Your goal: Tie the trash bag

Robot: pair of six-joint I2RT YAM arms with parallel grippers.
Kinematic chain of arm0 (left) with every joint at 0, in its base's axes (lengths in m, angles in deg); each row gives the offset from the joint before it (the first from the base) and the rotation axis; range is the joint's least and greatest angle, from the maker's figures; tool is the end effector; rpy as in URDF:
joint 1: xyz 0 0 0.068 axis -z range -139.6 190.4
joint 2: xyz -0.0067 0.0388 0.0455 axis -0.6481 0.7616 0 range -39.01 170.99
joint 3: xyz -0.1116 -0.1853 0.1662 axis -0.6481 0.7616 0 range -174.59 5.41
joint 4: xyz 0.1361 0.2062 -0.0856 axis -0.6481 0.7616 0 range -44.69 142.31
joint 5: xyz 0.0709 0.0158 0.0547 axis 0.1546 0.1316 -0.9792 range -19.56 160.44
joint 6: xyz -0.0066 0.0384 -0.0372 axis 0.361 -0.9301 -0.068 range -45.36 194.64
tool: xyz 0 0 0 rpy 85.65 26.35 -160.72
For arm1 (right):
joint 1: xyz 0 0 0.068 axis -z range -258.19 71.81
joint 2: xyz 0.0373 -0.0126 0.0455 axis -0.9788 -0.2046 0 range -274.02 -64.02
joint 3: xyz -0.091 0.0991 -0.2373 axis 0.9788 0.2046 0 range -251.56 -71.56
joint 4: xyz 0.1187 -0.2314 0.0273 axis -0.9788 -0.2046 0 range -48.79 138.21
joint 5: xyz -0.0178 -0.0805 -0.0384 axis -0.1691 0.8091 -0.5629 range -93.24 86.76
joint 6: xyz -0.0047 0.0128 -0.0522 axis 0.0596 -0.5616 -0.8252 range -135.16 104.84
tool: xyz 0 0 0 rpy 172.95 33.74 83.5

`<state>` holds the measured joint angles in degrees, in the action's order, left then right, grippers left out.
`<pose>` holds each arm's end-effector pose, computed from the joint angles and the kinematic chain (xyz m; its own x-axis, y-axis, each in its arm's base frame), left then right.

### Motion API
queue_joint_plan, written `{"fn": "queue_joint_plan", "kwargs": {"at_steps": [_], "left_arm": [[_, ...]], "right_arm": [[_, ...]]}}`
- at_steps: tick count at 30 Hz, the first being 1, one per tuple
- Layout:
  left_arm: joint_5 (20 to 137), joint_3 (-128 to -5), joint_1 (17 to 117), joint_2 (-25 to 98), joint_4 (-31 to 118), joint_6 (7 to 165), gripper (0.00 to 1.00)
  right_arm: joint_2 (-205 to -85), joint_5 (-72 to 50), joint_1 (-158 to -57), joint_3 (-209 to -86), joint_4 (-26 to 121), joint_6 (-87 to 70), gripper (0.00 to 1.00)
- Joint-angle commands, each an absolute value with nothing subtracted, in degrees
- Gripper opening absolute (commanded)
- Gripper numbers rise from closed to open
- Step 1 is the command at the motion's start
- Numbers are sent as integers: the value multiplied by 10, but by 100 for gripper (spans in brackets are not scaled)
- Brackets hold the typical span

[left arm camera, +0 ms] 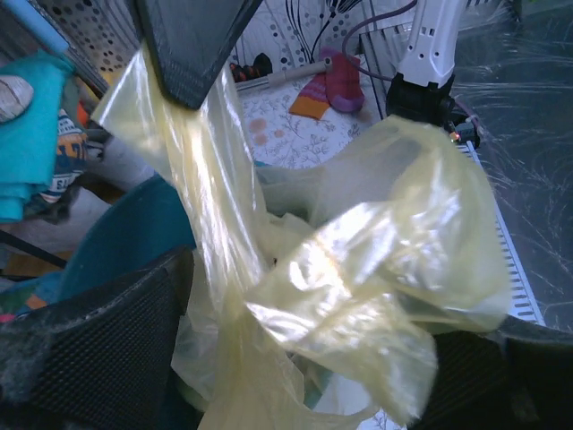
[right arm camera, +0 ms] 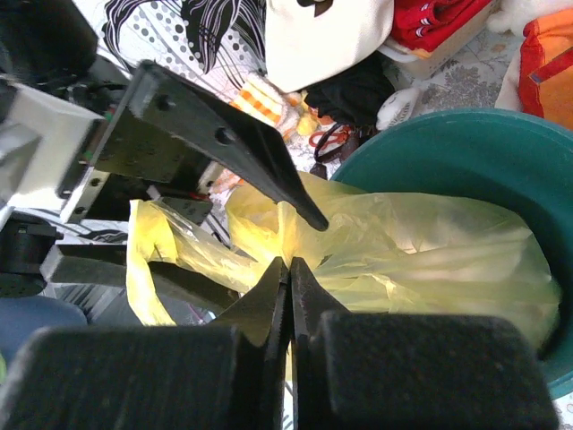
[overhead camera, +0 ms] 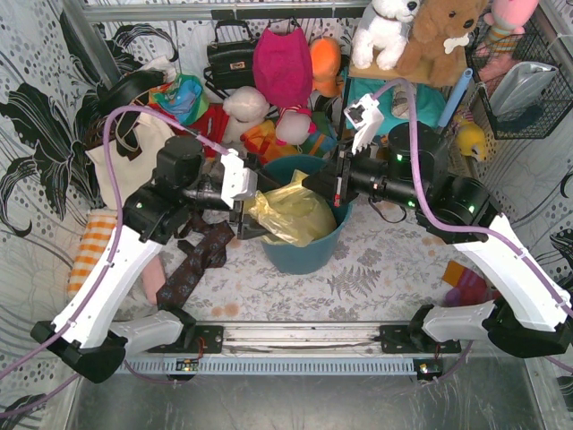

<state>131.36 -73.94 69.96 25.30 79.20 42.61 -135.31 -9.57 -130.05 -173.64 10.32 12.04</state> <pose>0.1701 -0.1322 0.4435 0.2705 0.1429 -0.9520 0.9622 -0.0721 0.2626 0.1350 0.1784 0.5269 -0.4561 0.1549 -0.8763 -0.7204 0.5139 0.4658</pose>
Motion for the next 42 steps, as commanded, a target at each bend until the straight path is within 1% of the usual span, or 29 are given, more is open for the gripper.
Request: {"fn": "queue_joint_plan", "kwargs": {"at_steps": [1,6,11,15,25,31,36,37,42], "left_arm": [[1317,-785,700,254,863,369,92],[1320,-822,700,259,918,340,94],[1344,-831,700,258,935,342,95],[1363,-840,700,263,925,380,98],[1352,-870,700,300,871,521,97],[1362,-885,700,315,882,522,95],[1378,-899,700,314,895,524,99],[1381,-905,699,315,909,517,98],[1377,-912,700,317,943,501,98]], "right_arm": [[-1348,-90,-1301,-1733,120,123,0],[-1346,-89,-1302,-1731,119,124,0],[-1346,-88,-1302,-1732,122,123,0],[-1346,-89,-1302,-1732,122,124,0],[-1347,-91,-1302,-1730,126,124,0],[-1345,-90,-1302,-1728,124,123,0],[-1344,-86,-1302,-1727,123,121,0],[-1344,-85,-1302,-1727,123,121,0],[-1343,-83,-1302,-1728,123,120,0]]}}
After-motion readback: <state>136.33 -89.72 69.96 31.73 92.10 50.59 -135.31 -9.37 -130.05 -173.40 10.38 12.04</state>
